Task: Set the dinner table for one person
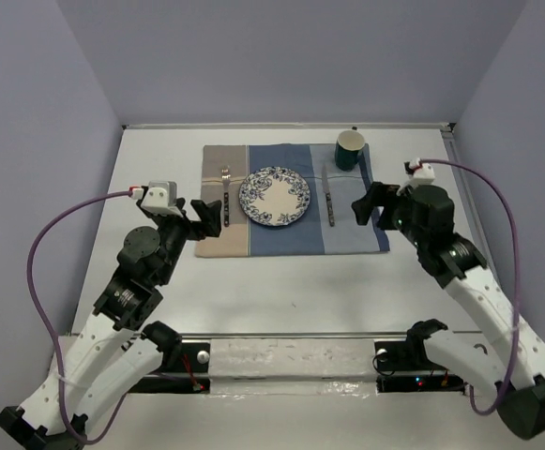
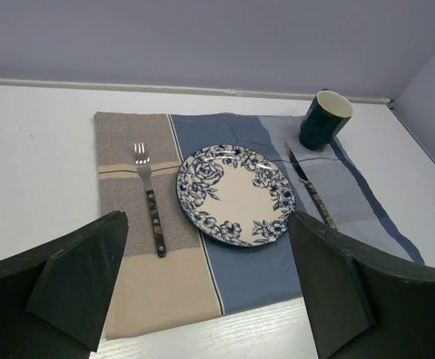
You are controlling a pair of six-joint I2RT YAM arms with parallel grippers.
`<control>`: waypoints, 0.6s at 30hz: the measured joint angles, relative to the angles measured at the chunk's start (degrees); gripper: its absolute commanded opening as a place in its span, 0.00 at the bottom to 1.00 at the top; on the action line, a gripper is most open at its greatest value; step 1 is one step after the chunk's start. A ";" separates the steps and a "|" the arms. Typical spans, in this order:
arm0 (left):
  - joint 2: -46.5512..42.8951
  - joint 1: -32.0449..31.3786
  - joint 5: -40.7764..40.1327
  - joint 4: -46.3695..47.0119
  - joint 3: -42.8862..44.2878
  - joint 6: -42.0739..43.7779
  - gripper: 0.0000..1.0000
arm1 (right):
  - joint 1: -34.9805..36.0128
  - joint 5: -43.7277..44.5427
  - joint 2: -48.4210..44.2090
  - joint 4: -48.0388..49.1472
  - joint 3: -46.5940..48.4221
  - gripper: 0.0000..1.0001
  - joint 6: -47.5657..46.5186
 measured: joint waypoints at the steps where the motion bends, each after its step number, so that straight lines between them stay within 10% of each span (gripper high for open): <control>1: -0.20 0.37 0.24 0.33 -0.24 0.00 0.99 | 0.00 -0.44 -3.80 0.85 -1.60 1.00 -0.26; 18: -7.98 4.76 3.10 6.40 -4.35 0.22 0.99 | 0.00 3.06 -34.91 10.71 -9.84 1.00 -2.40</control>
